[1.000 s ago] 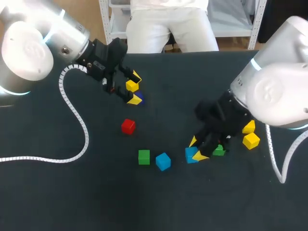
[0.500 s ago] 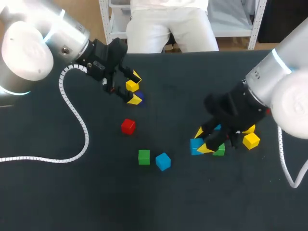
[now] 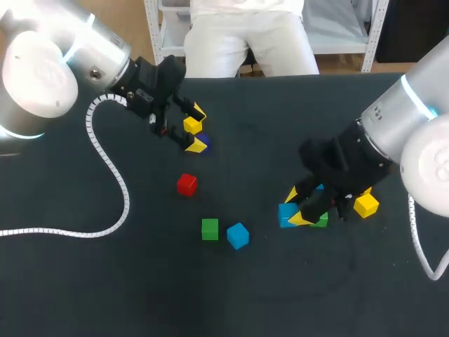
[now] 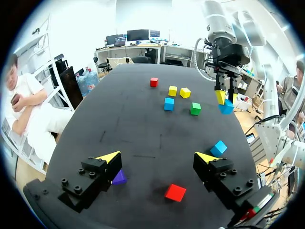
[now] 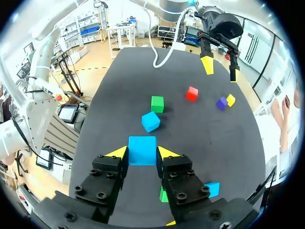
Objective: Place the blue cubes, place green cubes on the blue cubes, place the yellow cubes on the green cubes, then place the red cubes on the yellow cubes, and place purple cube on the red cubes.
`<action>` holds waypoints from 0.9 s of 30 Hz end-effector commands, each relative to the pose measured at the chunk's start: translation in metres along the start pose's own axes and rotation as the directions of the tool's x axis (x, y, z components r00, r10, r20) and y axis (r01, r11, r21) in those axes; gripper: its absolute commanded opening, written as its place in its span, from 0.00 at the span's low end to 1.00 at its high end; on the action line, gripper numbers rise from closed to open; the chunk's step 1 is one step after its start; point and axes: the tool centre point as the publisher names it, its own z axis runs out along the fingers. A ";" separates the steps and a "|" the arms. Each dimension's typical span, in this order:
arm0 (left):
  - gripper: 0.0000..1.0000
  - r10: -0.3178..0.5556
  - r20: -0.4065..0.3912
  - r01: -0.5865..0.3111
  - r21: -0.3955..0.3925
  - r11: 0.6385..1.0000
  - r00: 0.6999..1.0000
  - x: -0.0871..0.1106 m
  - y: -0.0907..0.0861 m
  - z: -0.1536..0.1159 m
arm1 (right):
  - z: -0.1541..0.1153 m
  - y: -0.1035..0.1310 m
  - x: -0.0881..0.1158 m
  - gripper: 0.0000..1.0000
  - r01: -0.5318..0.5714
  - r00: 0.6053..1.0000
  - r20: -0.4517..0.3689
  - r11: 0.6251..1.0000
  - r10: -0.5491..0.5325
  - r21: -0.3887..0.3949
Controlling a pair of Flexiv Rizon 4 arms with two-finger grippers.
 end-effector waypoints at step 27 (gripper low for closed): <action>1.00 0.000 0.001 0.000 0.000 1.000 1.000 0.000 0.000 0.000 | 0.040 -0.097 -0.013 0.00 0.010 1.000 0.015 1.000 -0.010 0.010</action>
